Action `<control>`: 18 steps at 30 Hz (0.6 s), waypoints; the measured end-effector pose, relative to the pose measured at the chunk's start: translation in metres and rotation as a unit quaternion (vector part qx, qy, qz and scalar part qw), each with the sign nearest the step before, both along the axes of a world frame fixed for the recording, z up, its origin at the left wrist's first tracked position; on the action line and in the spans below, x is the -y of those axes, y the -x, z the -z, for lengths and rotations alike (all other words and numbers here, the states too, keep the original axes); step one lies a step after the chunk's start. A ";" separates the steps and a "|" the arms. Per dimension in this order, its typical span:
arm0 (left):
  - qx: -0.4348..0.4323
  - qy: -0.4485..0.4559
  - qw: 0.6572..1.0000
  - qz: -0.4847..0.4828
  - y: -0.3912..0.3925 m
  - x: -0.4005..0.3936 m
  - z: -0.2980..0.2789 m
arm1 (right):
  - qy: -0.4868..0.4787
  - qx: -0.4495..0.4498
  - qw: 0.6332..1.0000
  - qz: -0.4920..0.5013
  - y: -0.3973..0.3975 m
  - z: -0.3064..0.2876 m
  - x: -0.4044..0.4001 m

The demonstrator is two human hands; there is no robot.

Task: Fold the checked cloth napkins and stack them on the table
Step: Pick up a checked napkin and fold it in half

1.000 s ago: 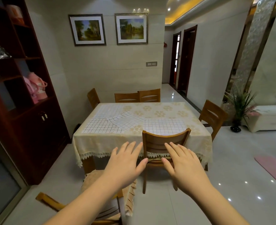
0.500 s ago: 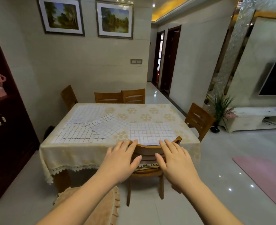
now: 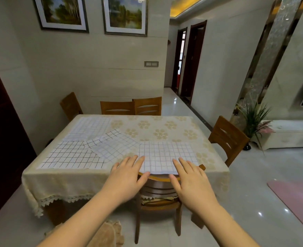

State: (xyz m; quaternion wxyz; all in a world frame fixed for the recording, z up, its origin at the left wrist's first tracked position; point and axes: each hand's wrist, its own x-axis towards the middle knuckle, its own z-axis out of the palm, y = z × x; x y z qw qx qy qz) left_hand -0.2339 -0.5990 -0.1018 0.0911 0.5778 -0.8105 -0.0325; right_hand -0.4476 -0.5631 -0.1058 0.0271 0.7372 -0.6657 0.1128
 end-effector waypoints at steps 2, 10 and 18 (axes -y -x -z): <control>0.009 -0.003 1.000 -0.009 0.014 0.025 0.000 | -0.007 0.007 1.000 -0.003 0.014 0.003 0.026; 0.030 -0.057 0.997 -0.033 0.058 0.093 0.021 | -0.047 0.008 0.998 -0.034 0.062 0.023 0.109; 0.011 -0.109 0.992 -0.055 0.072 0.160 0.067 | -0.106 0.043 0.993 -0.039 0.067 0.057 0.179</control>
